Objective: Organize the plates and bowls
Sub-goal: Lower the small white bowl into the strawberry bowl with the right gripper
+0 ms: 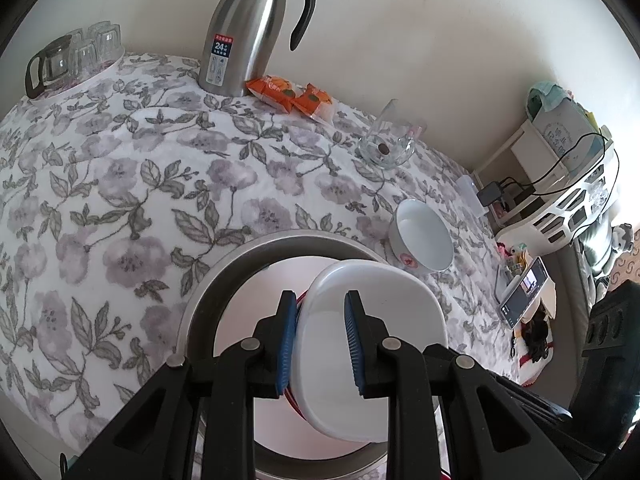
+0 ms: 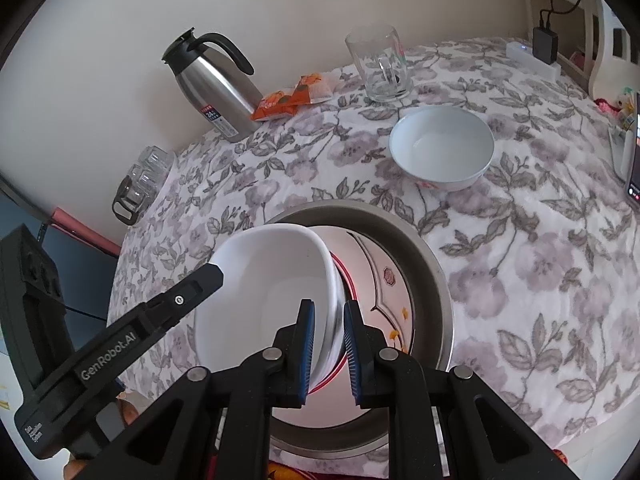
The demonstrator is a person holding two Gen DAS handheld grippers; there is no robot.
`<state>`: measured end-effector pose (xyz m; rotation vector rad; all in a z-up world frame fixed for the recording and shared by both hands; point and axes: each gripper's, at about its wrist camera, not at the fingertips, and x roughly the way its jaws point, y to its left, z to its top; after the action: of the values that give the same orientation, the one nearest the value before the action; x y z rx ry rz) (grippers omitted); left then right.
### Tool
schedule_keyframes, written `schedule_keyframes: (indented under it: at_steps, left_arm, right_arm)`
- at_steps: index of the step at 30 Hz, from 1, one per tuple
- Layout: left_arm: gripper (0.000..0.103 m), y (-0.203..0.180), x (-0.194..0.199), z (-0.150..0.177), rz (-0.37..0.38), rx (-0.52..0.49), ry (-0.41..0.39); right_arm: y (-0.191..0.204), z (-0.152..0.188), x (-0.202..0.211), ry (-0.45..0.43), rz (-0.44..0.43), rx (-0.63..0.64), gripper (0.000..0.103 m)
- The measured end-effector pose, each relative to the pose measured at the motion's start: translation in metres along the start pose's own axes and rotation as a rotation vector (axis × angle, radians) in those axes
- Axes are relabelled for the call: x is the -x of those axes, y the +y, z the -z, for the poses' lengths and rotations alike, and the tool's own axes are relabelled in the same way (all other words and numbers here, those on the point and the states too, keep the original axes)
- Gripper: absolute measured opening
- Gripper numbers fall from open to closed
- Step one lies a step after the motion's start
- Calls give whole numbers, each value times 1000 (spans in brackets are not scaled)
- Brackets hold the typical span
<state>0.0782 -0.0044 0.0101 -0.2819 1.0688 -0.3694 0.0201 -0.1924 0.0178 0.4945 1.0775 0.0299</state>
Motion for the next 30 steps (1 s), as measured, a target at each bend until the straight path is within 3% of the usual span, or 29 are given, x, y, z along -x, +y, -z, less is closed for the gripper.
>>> schedule_keyframes:
  at_steps: [15,22,26,29,30]
  left_arm:
    - [24,1,-1,0,2,-4,0]
    - [24,5,9,-4,-34,16,-48]
    - [29,7,13,-6,-66,24,-72]
    - [50,11,12,-6,-92,38,-73]
    - [51,12,12,-6,-101,43,-72]
  right_arm:
    - [1,1,-10,22,28,28,18]
    - [2,-2,6,-40,21,28,18]
    - [0,-4,7,-55,43,22,18]
    - [-1,-5,6,-56,65,20,37]
    - [-2,-6,6,-57,79,19,45]
